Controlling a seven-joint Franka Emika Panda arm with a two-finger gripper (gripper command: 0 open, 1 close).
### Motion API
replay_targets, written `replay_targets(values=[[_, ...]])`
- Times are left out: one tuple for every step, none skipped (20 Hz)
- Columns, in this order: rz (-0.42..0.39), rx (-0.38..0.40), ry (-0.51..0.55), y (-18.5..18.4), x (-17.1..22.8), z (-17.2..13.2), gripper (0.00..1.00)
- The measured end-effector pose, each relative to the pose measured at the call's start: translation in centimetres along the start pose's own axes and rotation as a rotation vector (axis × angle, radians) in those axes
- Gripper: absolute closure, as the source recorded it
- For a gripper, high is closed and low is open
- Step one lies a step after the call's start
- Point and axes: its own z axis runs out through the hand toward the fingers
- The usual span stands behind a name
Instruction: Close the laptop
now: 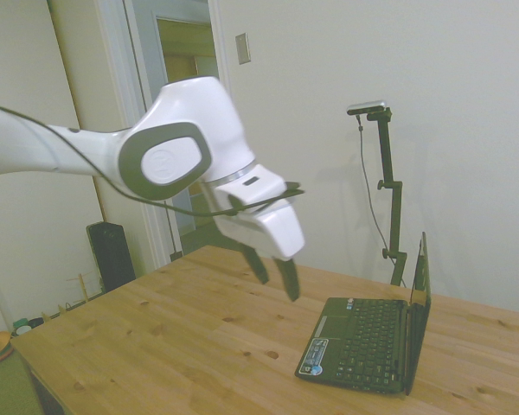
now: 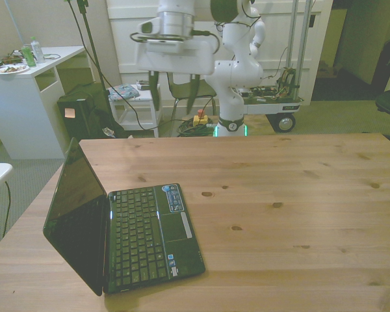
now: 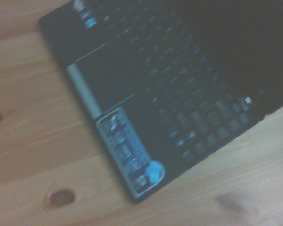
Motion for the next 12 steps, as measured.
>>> replay_targets(values=[[0.015,-0.002,0.009,-0.1,1.9,-0.1,0.0],[0.03,-0.003,0.019,-0.2,3.7,-0.4,0.0],[0.044,-0.004,0.03,-0.3,5.3,-0.8,0.0],[0.055,-0.003,0.039,-0.4,6.8,-1.5,0.0],[0.066,0.001,0.046,-0.5,8.2,-2.1,0.0],[0.079,0.003,0.053,-0.4,9.7,-2.6,0.0],[0.091,0.003,0.055,-0.2,11.1,-2.9,0.0],[0.104,0.002,0.053,0.0,12.4,-2.9,0.0],[0.116,-0.001,0.051,0.3,13.8,-2.7,0.0],[0.13,-0.004,0.048,0.6,15.1,-2.2,0.0],[0.144,-0.008,0.045,1.1,16.5,-1.7,0.0],[0.156,-0.013,0.04,1.6,17.8,-1.0,0.0]])
